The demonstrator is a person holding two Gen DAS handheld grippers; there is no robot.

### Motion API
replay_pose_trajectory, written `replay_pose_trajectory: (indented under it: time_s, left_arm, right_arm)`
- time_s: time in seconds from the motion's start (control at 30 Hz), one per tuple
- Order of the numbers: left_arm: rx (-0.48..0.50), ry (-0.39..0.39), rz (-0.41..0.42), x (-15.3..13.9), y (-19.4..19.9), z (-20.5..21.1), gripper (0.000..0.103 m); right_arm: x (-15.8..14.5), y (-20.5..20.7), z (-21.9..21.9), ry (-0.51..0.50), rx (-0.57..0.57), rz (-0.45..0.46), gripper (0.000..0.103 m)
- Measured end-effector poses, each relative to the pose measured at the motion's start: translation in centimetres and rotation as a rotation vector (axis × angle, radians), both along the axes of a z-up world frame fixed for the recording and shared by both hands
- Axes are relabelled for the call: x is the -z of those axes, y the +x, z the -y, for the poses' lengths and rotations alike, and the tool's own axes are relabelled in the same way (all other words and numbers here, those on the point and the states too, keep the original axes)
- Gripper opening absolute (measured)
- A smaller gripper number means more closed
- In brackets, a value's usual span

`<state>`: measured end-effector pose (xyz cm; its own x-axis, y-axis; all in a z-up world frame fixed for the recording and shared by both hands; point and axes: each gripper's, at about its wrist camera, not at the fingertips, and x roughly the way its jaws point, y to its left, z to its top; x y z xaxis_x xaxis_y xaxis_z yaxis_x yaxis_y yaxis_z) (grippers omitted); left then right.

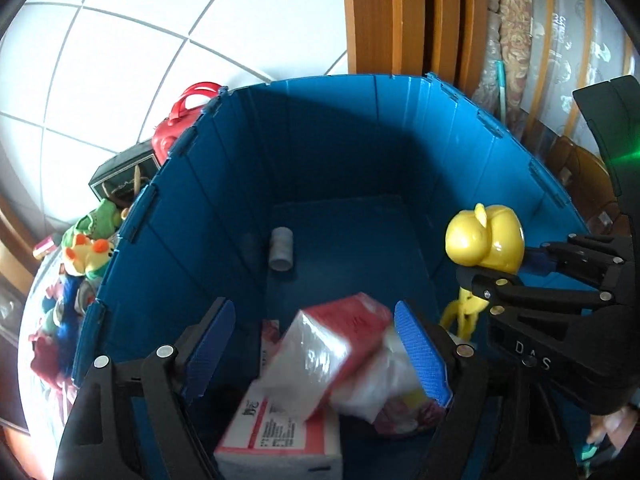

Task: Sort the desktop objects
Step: 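Open both tools to drop the pack and clip into the crate, then move both tools back over the table heap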

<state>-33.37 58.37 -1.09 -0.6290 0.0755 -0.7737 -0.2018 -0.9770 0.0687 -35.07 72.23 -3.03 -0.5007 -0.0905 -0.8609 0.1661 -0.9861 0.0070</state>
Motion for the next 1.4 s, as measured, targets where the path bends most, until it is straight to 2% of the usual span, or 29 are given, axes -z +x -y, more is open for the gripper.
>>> replay_pose_trajectory:
  time_s: [0.97,1.17,1.4]
  left_arm:
    - [-0.003,0.01,-0.018,-0.2,0.2,0.0,0.083]
    - [-0.022,0.012,-0.032,-0.4,0.6,0.5,0.083]
    - [-0.054,0.017,-0.093,-2.1,2.2,2.8,0.083]
  right_arm:
    - [-1.8,1.3,-0.5,0.001,0.036,-0.039,0.034]
    - [-2.2,1.7,-0.5,-0.003,0.03,-0.053,0.034]
    - [-3.4,2.3,0.7,-0.013,0.0,-0.094,0.034]
